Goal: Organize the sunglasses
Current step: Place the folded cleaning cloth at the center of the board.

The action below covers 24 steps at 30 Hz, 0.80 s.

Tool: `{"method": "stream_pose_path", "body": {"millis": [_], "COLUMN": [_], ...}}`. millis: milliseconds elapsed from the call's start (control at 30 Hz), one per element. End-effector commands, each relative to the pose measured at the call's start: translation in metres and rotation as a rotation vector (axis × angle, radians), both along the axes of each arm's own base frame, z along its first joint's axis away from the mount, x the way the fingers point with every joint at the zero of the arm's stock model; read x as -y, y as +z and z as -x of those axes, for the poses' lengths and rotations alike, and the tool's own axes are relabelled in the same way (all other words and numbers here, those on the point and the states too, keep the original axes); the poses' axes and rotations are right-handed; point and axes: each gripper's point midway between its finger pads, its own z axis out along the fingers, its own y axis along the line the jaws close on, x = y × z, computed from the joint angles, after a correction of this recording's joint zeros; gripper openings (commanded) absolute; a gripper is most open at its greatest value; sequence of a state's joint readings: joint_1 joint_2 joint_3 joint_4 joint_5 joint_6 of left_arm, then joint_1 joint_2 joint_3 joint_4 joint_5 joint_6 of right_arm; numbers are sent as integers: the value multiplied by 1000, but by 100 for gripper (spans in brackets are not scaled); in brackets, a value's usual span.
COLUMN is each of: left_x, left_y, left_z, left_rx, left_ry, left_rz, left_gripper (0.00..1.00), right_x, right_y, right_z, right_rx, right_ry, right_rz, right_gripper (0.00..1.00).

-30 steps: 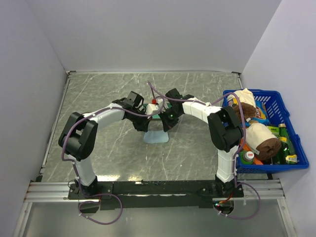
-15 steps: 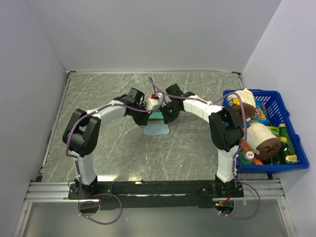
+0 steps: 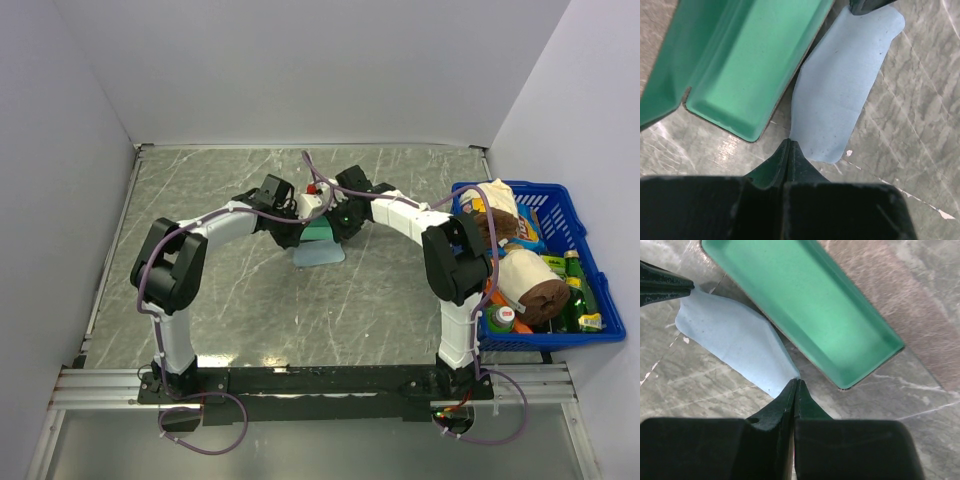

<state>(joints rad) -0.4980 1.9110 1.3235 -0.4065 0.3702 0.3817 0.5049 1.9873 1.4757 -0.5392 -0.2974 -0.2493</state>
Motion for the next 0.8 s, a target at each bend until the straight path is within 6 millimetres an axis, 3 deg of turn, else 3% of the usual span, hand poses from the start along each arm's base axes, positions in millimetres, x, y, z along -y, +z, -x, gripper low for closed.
{"method": "stream_pose_path", "body": {"millis": [0,767], "left_x": [8,2], "left_y": [20,36], "left_z": [-25,-37], "left_rx": [78,161], "left_ry": [35,62], "left_rz": [35,39], "left_gripper": [1,1], "right_x": [-8,0], "right_y": [14,20], "right_z": [-19,-29], "right_rx": [69,118], "right_ry": [9,-19], "right_rz": [-17,-20], "right_gripper": [0,0]}}
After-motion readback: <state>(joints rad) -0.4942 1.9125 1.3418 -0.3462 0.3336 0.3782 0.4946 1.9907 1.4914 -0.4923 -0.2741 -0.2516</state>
